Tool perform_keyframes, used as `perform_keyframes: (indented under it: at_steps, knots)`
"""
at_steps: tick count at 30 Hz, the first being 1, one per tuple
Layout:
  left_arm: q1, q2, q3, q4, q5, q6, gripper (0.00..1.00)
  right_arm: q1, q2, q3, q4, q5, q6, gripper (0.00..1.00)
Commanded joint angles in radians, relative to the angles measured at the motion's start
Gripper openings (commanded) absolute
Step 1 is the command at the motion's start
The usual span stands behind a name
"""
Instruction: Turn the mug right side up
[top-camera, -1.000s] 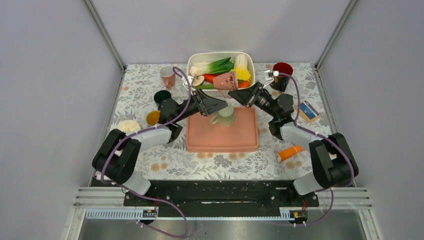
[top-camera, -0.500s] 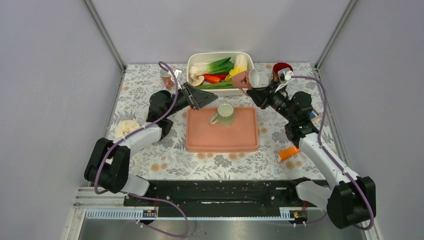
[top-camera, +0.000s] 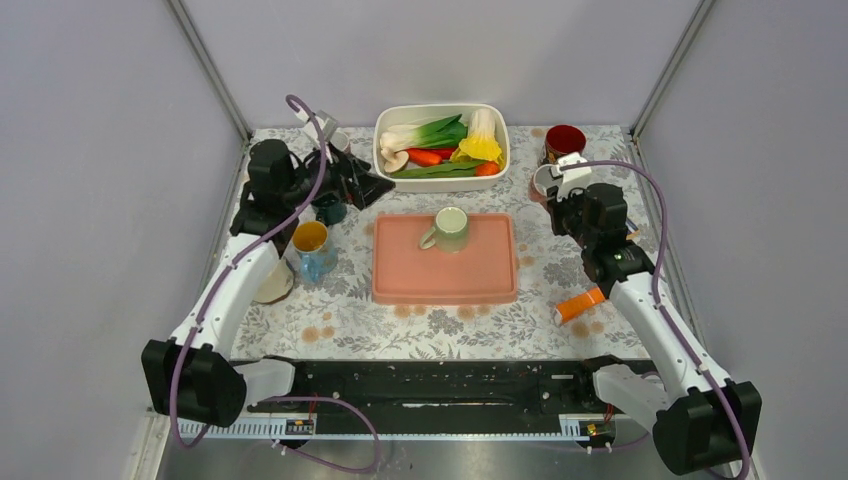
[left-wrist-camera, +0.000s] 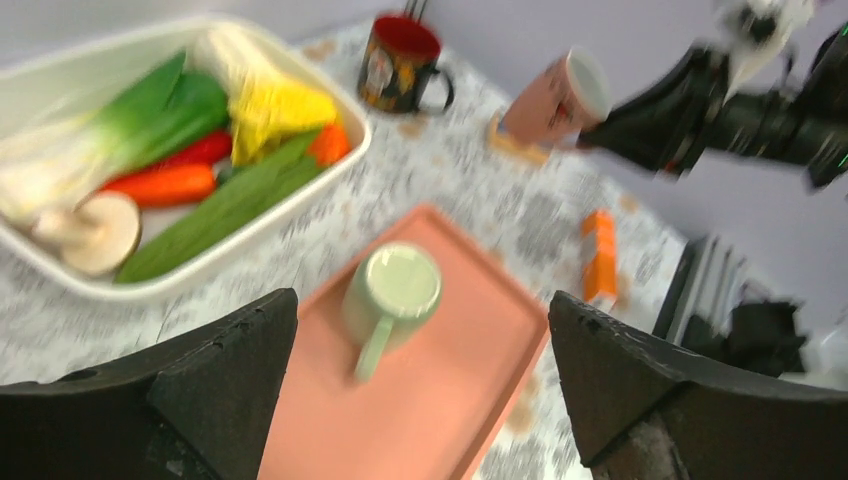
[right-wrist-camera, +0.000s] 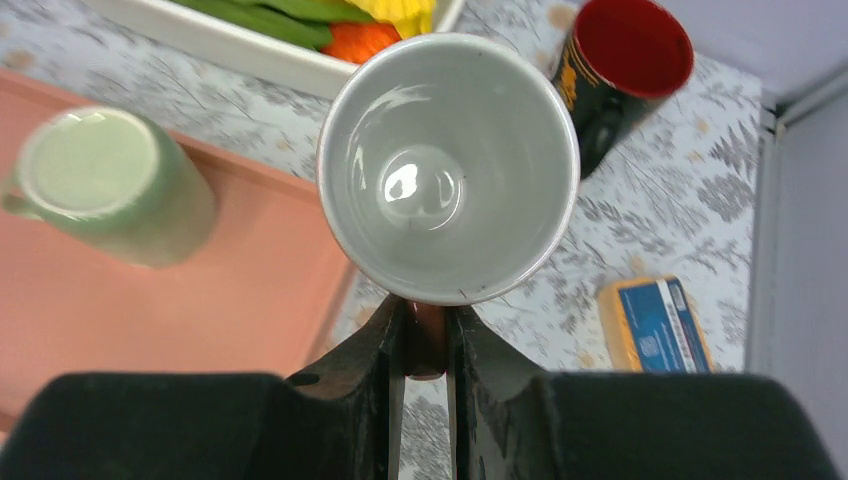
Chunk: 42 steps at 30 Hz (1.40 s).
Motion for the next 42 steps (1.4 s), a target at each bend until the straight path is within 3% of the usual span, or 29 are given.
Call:
perform_keyframes:
  at_steps: [1, 5, 11, 27, 42]
  knots:
    - [0.018, -0.043, -0.012, -0.42, -0.015, 0.408, 0.99, -0.037, 0.035, 0.063, -0.018, 0.118, -0.102, 0.0]
    - [0.021, -0.047, -0.036, -0.602, -0.06, 0.575, 0.99, -0.085, 0.128, 0.073, -0.01, 0.117, -0.113, 0.0]
    - [0.023, -0.035, -0.074, -0.641, -0.111, 0.647, 0.99, -0.159, 0.296, 0.139, 0.022, 0.11, -0.12, 0.0]
    - [0.033, 0.007, -0.08, -0.657, -0.049, 0.64, 0.99, -0.216, 0.543, 0.14, 0.208, 0.015, -0.093, 0.0]
    - [0.037, 0.009, -0.081, -0.657, -0.031, 0.642, 0.99, -0.216, 0.664, 0.303, 0.03, 0.009, -0.11, 0.0]
